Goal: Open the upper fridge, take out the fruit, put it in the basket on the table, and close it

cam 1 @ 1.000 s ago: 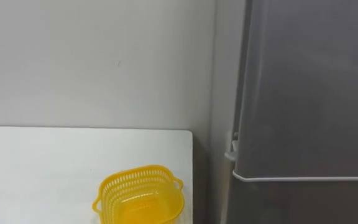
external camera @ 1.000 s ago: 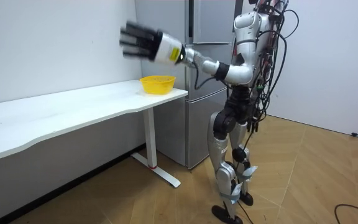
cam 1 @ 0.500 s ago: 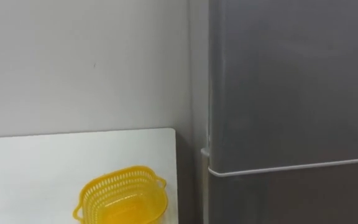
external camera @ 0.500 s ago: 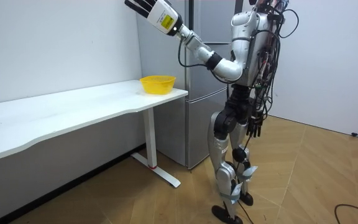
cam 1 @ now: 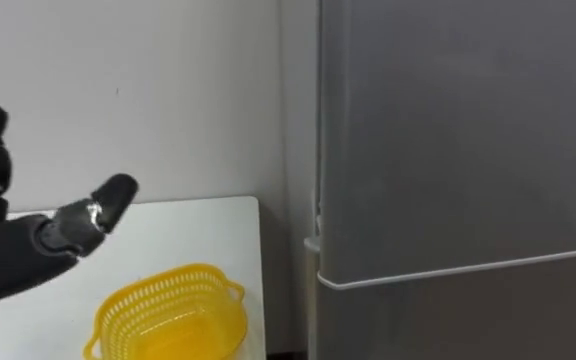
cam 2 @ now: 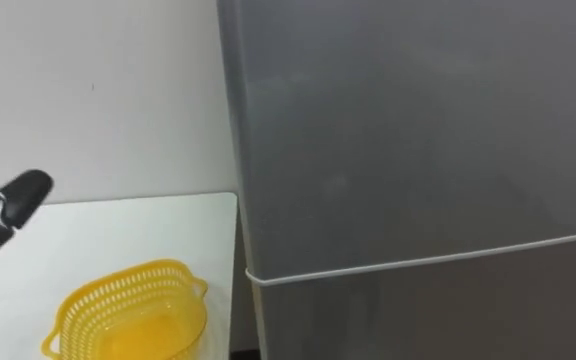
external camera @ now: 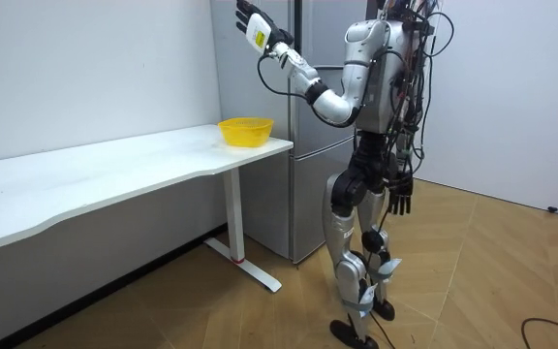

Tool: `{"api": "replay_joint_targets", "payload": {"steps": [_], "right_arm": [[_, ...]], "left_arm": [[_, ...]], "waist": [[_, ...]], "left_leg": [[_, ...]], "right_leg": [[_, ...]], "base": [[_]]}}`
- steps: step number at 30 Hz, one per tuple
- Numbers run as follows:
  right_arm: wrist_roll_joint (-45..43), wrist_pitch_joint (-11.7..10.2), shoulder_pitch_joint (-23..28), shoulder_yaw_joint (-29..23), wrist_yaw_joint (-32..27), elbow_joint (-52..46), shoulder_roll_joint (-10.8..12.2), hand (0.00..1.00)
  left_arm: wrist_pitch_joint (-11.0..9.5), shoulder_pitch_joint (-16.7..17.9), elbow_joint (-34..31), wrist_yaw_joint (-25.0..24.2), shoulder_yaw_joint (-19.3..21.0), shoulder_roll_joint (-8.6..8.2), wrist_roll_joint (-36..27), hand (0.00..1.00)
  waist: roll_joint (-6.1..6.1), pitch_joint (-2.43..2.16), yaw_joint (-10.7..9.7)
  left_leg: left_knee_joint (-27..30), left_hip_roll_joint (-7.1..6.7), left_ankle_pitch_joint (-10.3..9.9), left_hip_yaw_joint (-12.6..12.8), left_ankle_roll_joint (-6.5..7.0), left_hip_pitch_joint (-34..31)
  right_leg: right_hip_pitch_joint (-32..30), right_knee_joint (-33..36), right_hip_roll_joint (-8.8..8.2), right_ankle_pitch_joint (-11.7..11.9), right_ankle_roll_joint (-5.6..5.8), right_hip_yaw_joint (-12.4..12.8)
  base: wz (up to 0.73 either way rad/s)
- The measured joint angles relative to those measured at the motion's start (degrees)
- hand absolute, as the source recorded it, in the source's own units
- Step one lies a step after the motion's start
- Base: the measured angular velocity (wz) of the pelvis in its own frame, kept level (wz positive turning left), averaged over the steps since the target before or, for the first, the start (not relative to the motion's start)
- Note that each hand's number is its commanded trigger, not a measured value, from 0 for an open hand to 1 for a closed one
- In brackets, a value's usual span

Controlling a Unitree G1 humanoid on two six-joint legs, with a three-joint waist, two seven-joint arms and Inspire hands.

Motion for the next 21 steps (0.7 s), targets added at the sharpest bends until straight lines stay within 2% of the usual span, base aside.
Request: {"api": "replay_joint_targets", "payload": {"steps": [3, 7, 12, 21], "right_arm": [[0.0, 0.0, -0.2, 0.0, -0.1, 0.0, 0.0, 0.00], [0.4, 0.0, -0.9, 0.2, -0.5, 0.0, 0.0, 0.00], [0.5, -0.1, -1.3, 0.2, -0.4, 0.1, -0.2, 0.00], [0.5, -0.1, -2.2, 0.3, -0.1, 1.2, -0.8, 0.00]], "left_arm": [[1.3, -1.2, 0.0, -3.9, -1.6, 0.00, 0.0, 0.00], [1.4, -1.8, 0.0, -8.1, -3.7, 0.01, 0.0, 0.00], [1.4, -1.8, 0.0, -13.1, -5.3, 0.03, 0.0, 0.00], [3.3, -1.8, 0.0, -19.6, -9.1, 0.07, 0.0, 0.00]], "waist": [[0.21, -0.10, 0.0], [0.54, -0.01, -0.9], [0.76, 0.12, -1.0], [1.10, 0.13, -1.5]], "left_leg": [[0.0, 0.09, 0.0, 0.6, -0.01, 0.0], [-0.2, 0.32, 0.0, 0.9, -0.01, 0.6], [-0.3, 0.32, 0.0, 2.0, -0.01, 1.1], [-0.4, 0.56, 0.0, 2.0, -0.01, 1.4]], "right_leg": [[-0.5, 0.3, 0.05, 0.0, -0.02, 0.8], [-0.5, 0.9, 0.16, 0.0, -0.04, 1.5], [-0.7, 0.9, 0.22, 0.0, -0.06, 2.6], [-0.4, 0.8, 0.57, 0.1, -0.16, 2.8]], "base": [[-0.14], [-0.10], [-0.11], [0.00]]}}
